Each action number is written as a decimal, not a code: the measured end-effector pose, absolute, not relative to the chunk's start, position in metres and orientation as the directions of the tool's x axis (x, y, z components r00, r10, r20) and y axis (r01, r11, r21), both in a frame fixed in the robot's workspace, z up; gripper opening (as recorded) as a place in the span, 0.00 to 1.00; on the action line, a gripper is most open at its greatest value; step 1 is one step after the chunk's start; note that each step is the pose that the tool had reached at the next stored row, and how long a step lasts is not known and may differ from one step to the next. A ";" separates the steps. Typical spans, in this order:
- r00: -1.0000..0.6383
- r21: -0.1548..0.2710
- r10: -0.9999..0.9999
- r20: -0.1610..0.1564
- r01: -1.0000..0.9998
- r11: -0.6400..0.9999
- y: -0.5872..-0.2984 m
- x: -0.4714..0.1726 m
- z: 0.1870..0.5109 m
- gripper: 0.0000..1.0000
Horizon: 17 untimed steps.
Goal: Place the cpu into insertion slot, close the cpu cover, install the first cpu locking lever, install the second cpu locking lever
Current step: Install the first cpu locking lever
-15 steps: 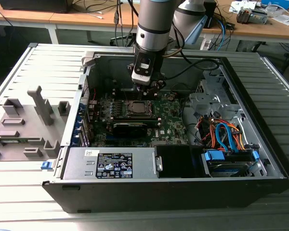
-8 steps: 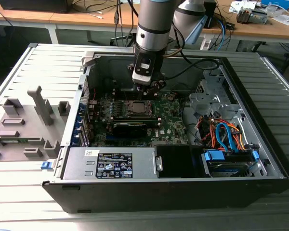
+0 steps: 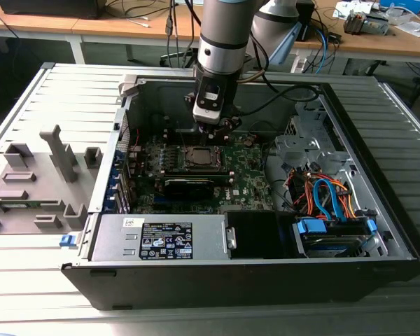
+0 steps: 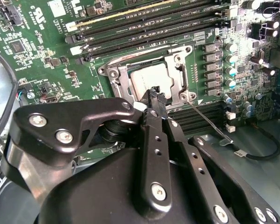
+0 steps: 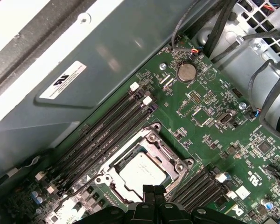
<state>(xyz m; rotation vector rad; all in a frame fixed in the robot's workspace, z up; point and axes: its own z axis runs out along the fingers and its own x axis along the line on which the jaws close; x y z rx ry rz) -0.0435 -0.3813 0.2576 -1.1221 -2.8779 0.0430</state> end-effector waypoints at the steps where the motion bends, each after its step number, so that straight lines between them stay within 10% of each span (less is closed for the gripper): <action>1: -0.736 -0.045 0.676 0.039 0.674 0.737 -0.381 -0.043 0.258 0.11; 17: -0.757 -0.045 0.652 0.039 0.650 0.758 -0.381 -0.043 0.258 0.11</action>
